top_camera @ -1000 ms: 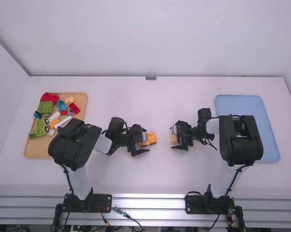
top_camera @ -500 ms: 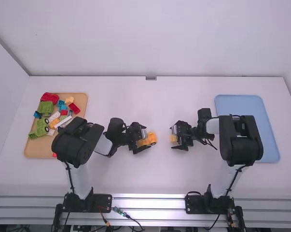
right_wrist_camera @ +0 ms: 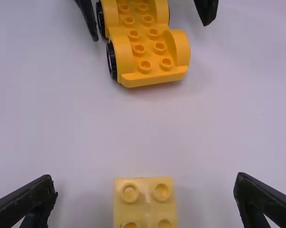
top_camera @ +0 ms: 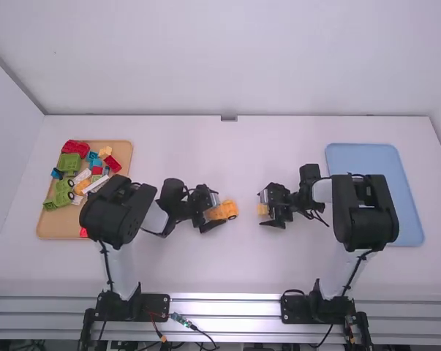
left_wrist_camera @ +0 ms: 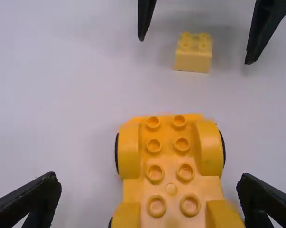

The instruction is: Assemble lego blocks to make yellow taxi

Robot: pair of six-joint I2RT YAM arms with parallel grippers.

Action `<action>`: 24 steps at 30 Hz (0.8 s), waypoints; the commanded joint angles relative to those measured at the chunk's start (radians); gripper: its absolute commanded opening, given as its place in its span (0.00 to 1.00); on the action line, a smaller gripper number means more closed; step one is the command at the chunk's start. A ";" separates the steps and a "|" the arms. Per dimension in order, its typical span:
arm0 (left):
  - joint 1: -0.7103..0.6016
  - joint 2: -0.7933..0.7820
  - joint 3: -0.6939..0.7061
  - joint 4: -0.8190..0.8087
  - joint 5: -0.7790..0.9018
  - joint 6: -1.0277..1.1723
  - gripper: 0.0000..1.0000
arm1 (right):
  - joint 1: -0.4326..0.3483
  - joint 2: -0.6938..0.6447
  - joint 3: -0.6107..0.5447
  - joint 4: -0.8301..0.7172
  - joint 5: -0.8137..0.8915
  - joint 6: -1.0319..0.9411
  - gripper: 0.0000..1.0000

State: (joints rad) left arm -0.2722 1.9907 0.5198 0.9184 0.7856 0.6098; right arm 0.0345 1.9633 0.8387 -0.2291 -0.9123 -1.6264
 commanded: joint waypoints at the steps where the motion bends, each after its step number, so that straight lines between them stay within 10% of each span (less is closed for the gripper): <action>1: 0.018 0.007 0.007 -0.025 0.069 0.015 0.99 | -0.002 0.010 0.012 -0.006 -0.009 0.000 0.99; 24: -0.015 0.007 -0.027 0.012 0.097 0.094 0.99 | -0.002 0.010 0.012 -0.014 -0.008 0.001 0.99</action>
State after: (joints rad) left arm -0.2852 1.9907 0.5266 0.9131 0.8471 0.6933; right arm 0.0345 1.9633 0.8383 -0.2382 -0.9115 -1.6264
